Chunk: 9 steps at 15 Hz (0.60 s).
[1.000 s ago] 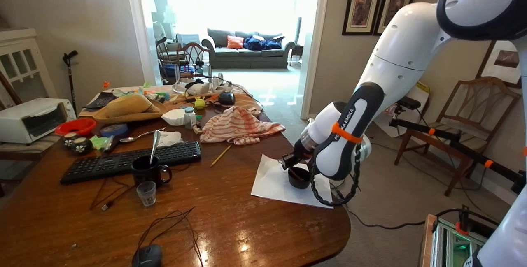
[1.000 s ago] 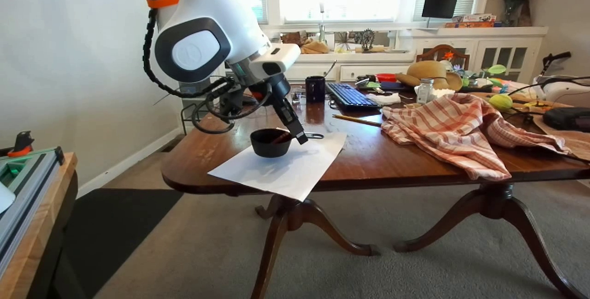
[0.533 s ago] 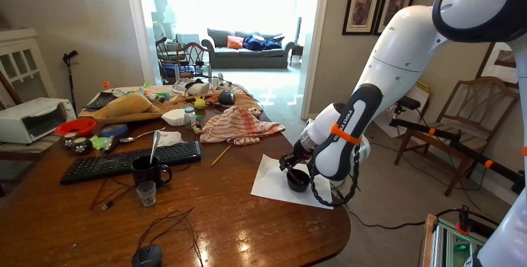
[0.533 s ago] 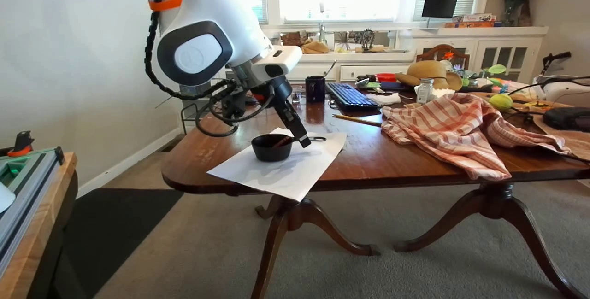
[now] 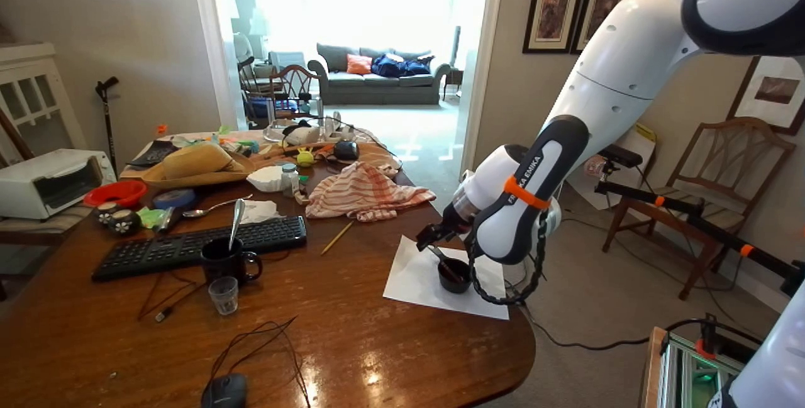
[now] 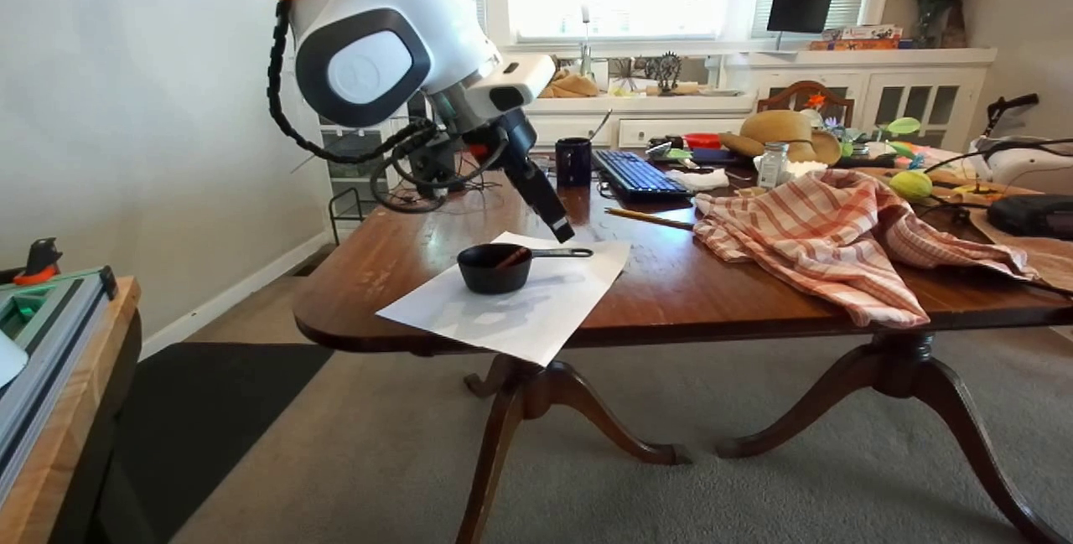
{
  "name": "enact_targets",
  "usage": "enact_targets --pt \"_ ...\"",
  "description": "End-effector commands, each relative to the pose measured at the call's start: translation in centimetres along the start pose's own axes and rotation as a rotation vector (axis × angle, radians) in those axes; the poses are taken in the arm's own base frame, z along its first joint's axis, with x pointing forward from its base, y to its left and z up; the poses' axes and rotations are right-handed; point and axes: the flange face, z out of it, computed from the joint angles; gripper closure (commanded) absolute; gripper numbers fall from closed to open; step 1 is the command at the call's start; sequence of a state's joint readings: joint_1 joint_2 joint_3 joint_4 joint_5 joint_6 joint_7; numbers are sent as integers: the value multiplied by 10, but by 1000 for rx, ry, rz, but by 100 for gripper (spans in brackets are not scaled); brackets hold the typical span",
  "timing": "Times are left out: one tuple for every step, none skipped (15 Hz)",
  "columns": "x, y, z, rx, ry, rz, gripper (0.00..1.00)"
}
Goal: Put the crayon inside the measuring cup then put it on top of the white napkin.
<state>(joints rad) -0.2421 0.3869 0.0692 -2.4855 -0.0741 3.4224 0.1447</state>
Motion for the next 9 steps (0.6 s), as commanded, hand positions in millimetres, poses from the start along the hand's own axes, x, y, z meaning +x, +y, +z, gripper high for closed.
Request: enact_targets --pt "14 -20 -42 8 -39 -50 0" --pt "17 -27 -53 10 -54 -66 0" --pt "19 -35 -64 11 -72 -76 0" --pt "19 -44 -73 15 -93 -90 0" --pt "22 -51 -82 17 -106 -101 0" --pt "23 -59 -90 22 -122 -111 0" --pt "25 -65 -97 32 -140 -115 0" --pt "28 -66 -105 36 -153 -123 0" --pt "32 -62 -118 27 -167 -139 0"
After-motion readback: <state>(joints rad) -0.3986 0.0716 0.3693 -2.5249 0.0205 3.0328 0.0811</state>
